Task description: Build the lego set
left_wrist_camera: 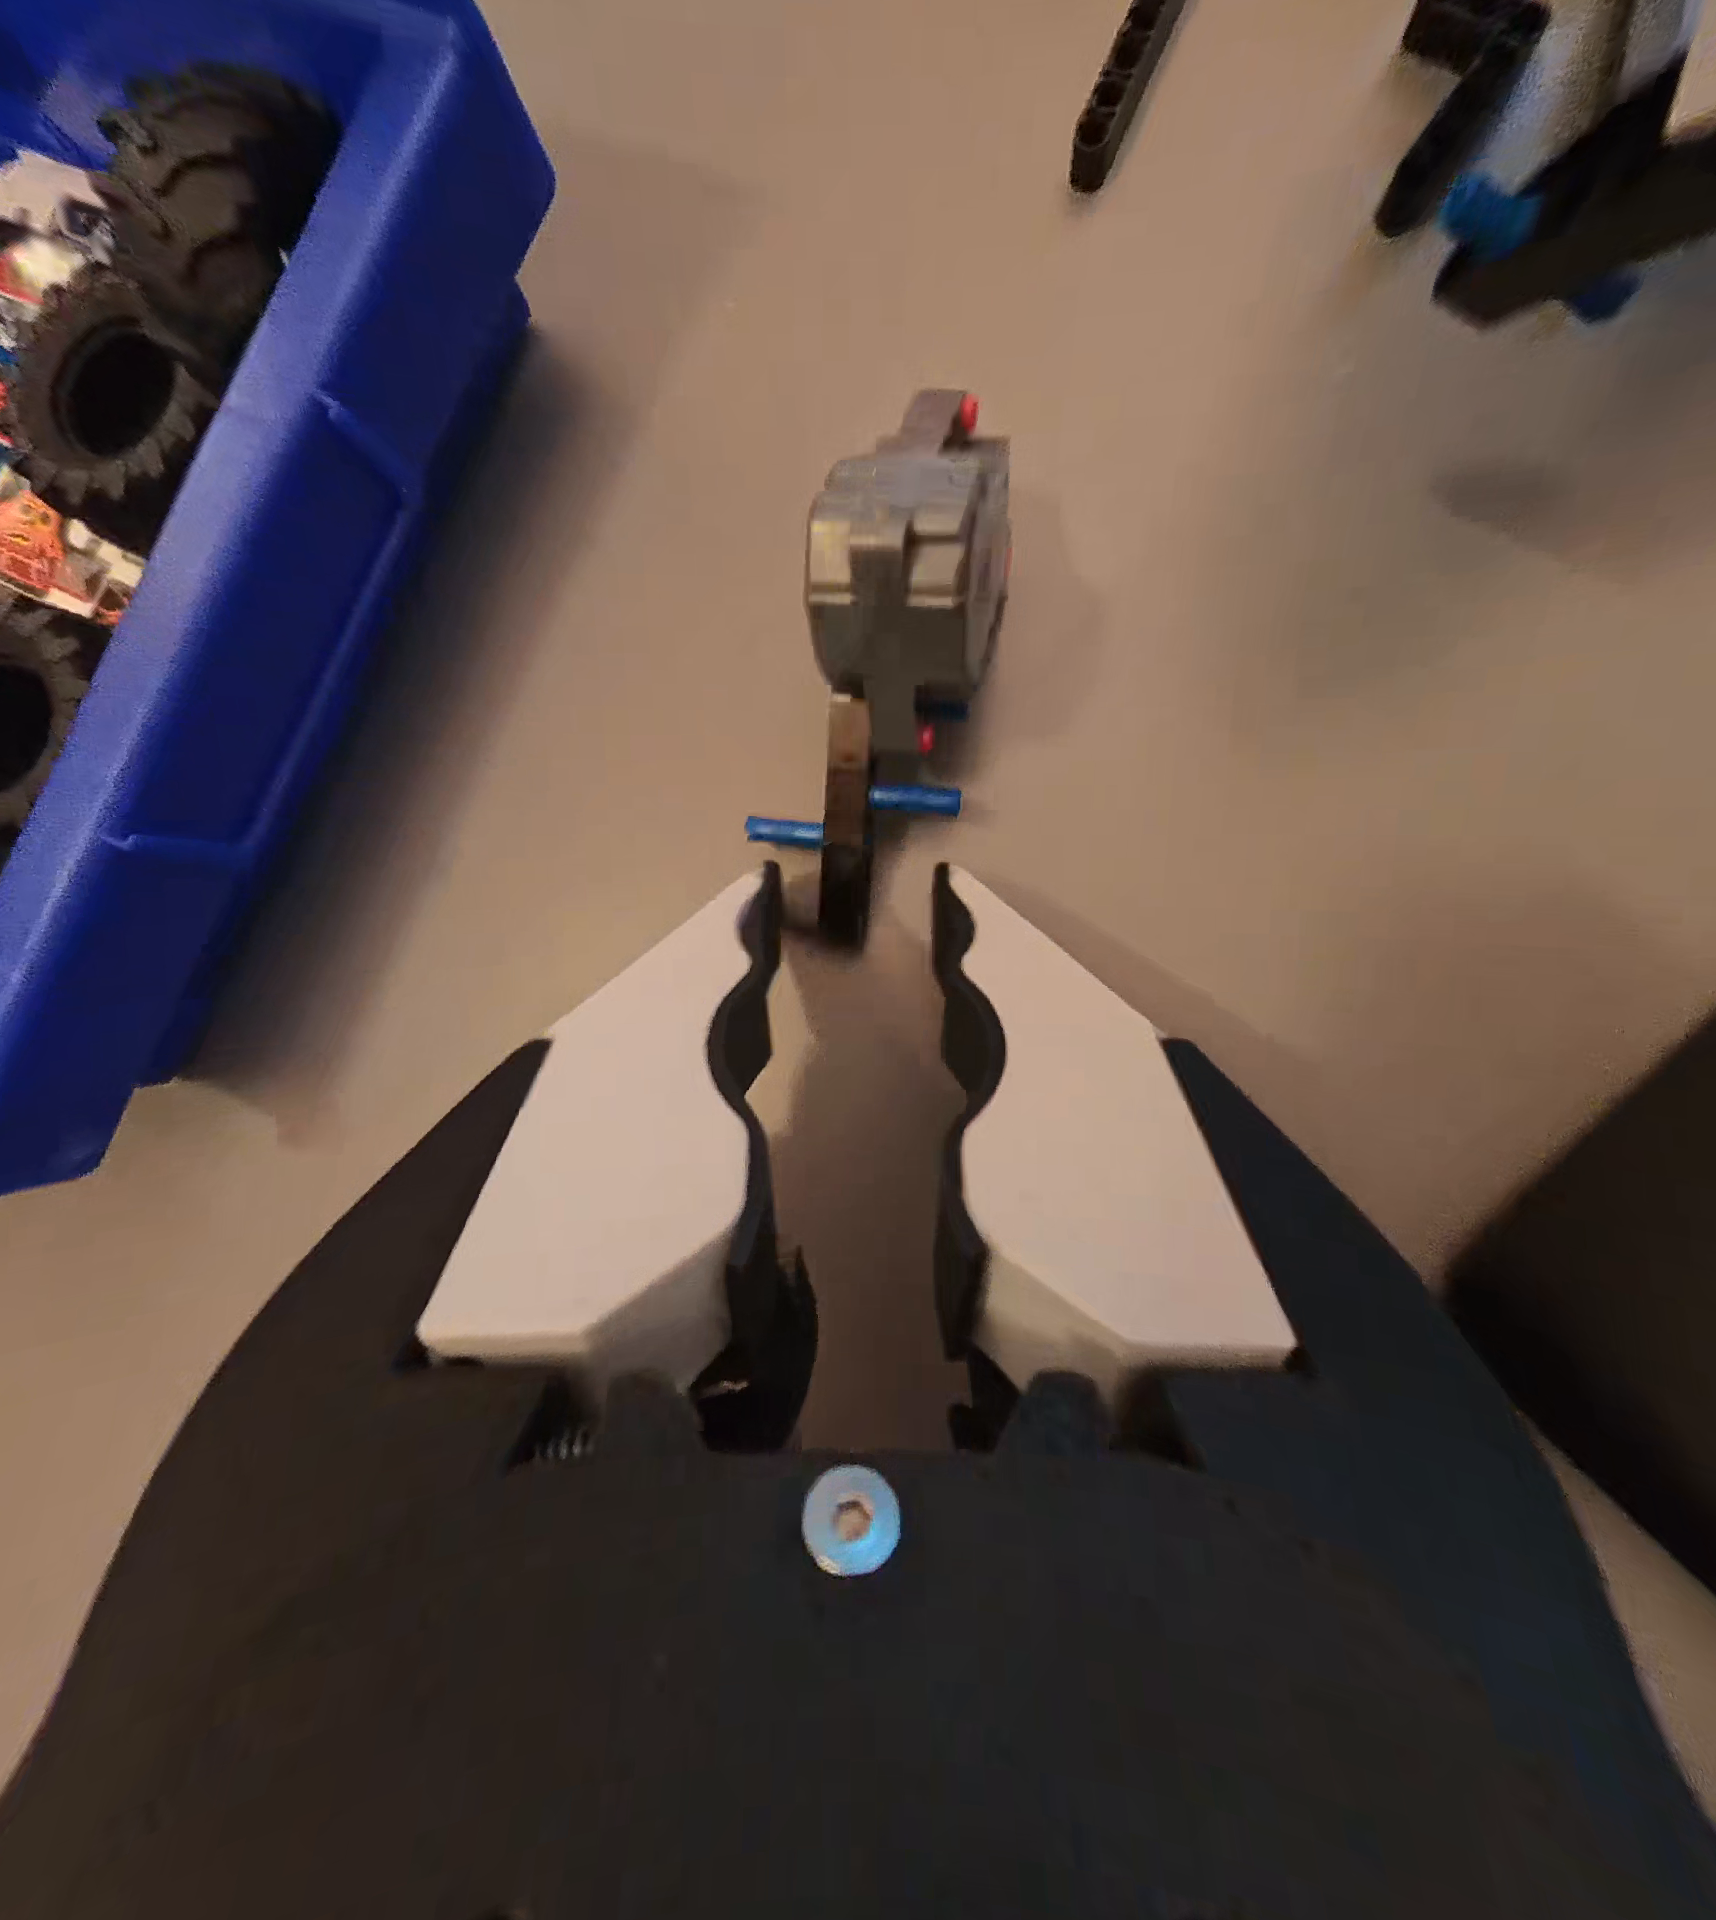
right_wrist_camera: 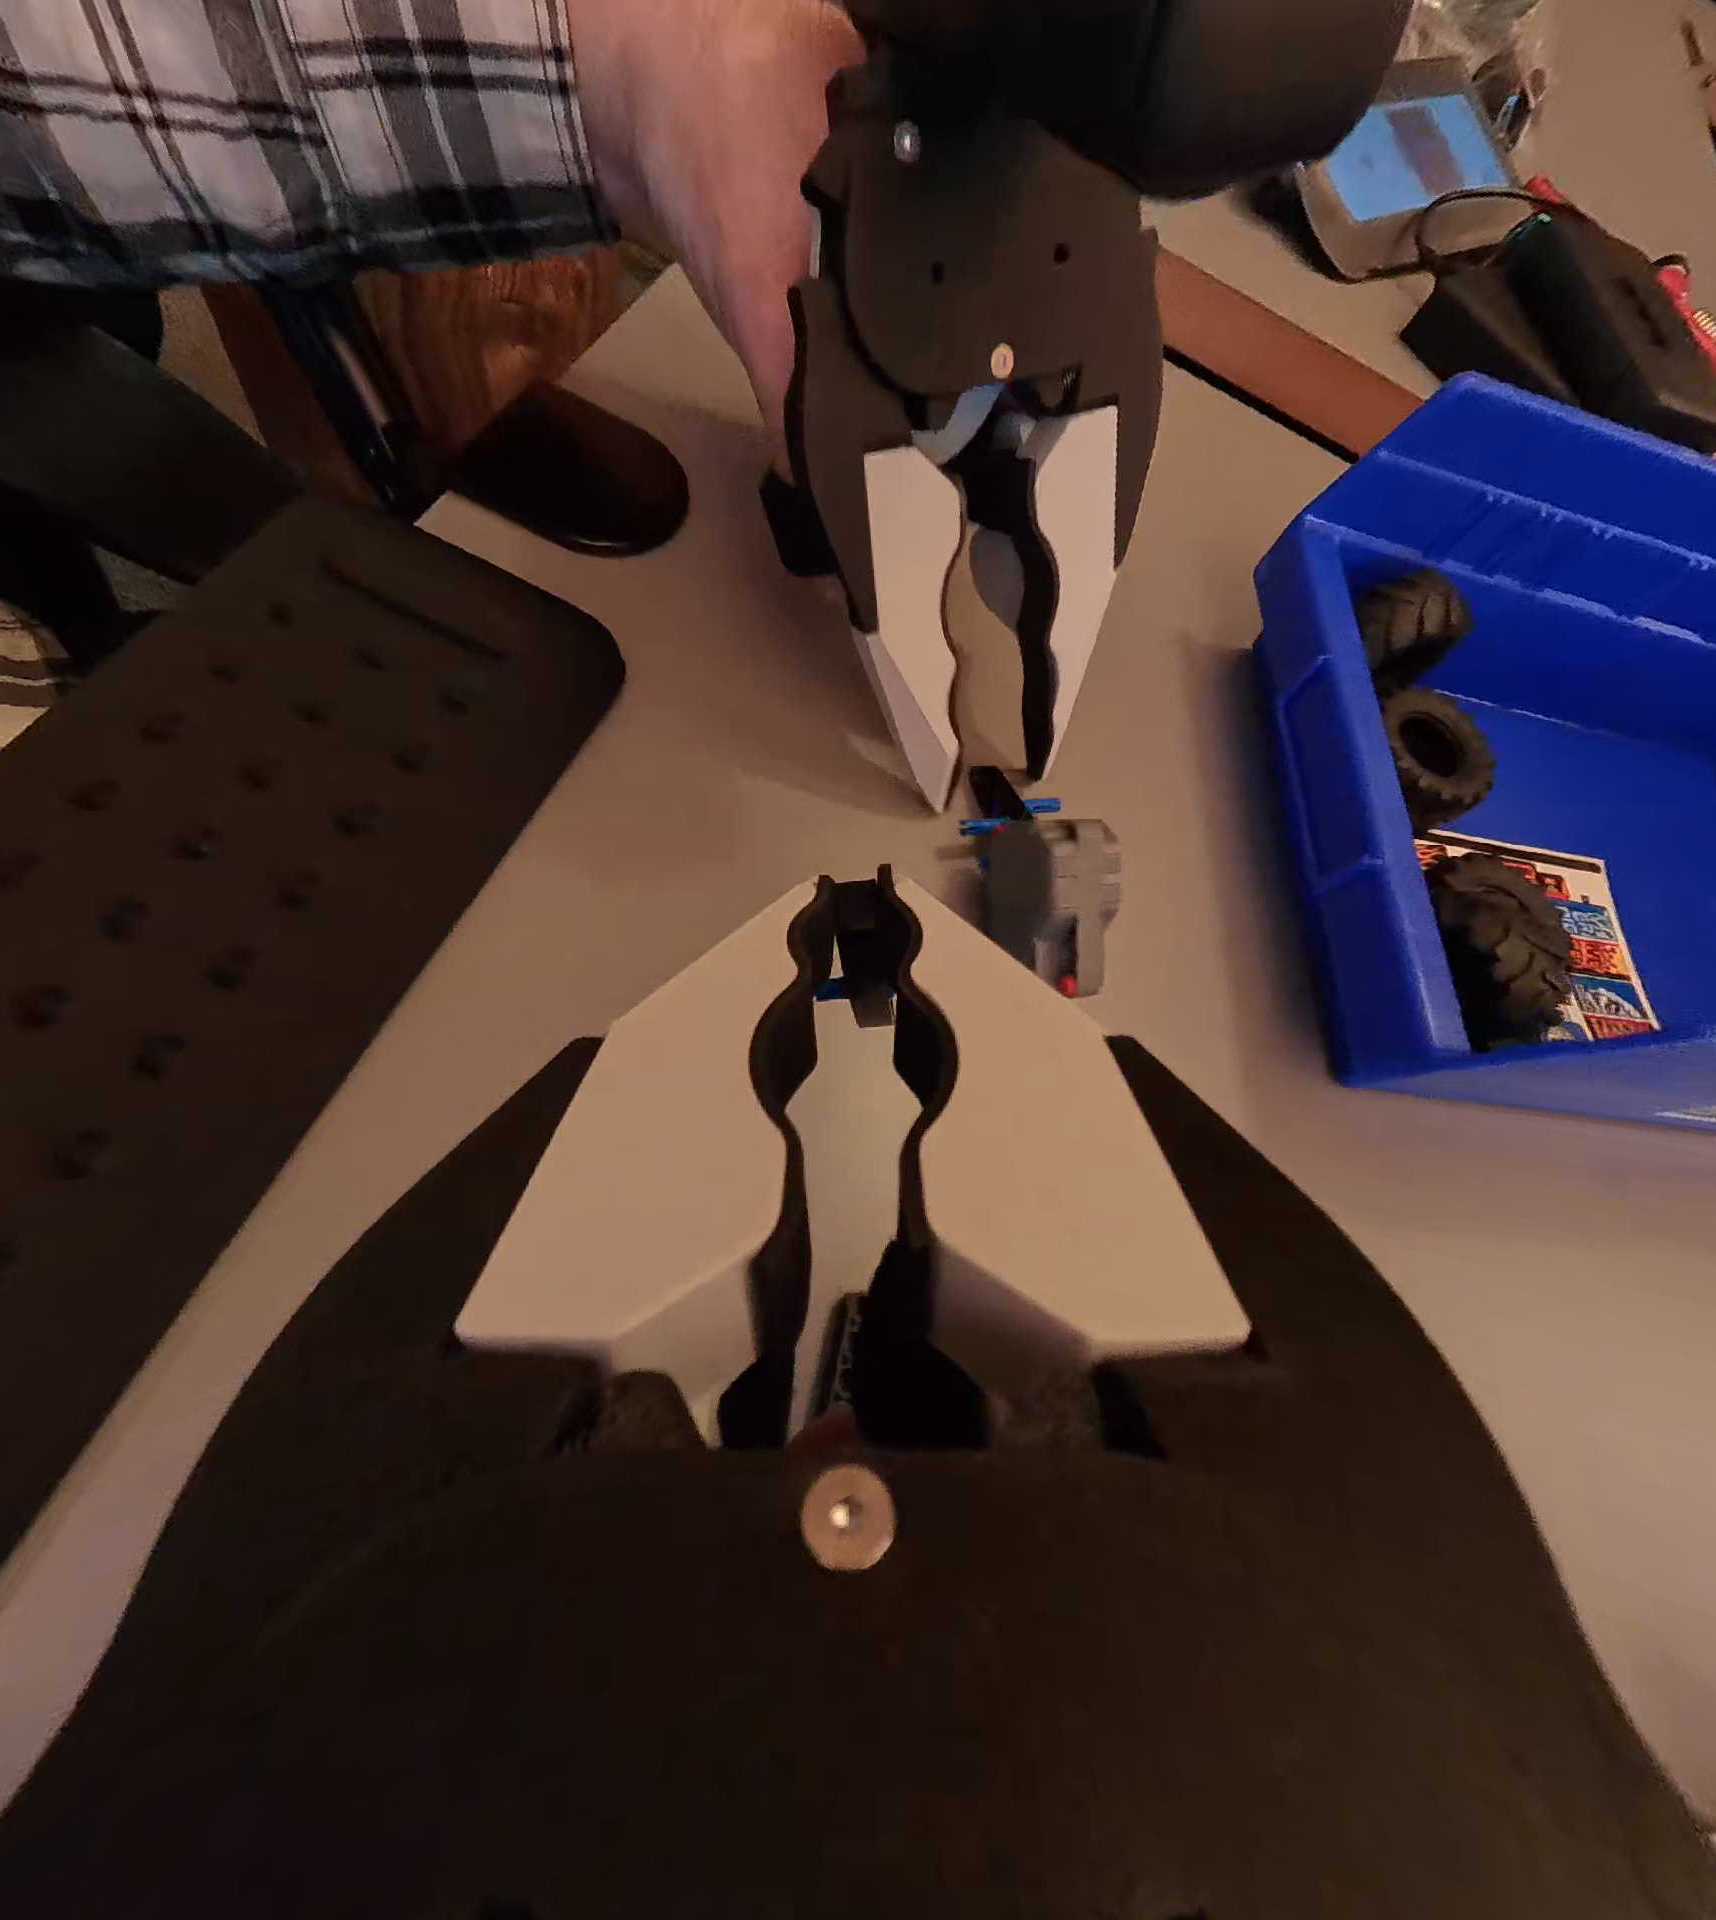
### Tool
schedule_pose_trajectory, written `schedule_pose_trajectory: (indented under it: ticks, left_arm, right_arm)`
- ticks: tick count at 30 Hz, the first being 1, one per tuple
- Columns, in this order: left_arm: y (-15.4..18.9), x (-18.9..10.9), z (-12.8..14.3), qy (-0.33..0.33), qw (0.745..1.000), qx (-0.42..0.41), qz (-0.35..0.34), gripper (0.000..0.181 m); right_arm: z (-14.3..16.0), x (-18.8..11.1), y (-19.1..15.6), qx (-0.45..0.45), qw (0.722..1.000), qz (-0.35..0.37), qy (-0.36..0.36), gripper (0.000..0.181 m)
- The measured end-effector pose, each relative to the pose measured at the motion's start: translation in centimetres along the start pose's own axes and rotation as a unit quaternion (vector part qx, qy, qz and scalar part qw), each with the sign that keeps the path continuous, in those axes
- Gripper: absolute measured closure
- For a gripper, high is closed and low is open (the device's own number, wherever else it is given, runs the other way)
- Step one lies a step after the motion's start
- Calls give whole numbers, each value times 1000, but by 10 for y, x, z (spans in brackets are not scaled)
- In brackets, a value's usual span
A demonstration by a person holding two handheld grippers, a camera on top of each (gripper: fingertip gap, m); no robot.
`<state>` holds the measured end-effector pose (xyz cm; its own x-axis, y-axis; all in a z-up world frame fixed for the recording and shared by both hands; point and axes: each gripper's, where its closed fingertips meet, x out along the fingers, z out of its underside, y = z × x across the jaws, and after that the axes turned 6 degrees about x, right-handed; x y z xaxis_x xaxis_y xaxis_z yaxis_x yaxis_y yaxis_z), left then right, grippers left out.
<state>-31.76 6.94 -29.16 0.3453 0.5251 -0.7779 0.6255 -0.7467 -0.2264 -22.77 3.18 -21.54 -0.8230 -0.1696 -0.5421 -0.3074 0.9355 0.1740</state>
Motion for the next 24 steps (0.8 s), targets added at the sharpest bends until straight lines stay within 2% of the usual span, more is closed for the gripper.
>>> schedule_pose_trajectory:
  ticks: [2, 3, 13, 17, 24]
  left_arm:
    - [-1, 4, -2, 5, 1000, -6, -12, 173]
    - [2, 5, -5, 10, 1000, -3, -14, 175]
    - [43, 10, -26, -18, 1000, -6, -16, 175]
    - [69, 11, -38, 1, 1000, 9, -2, 175]
    - [86, 15, -50, 41, 999, 6, 9, 172]
  right_arm:
    - [-1, 1, 1, -3, 1000, 0, 4, 176]
    - [0, 2, 1, -8, 1000, 0, 5, 176]
    - [18, 1, -19, -70, 997, -7, -23, 176]
    - [24, -4, -28, -90, 995, -7, -31, 176]
    - [30, -14, -44, -123, 992, 4, -33, 177]
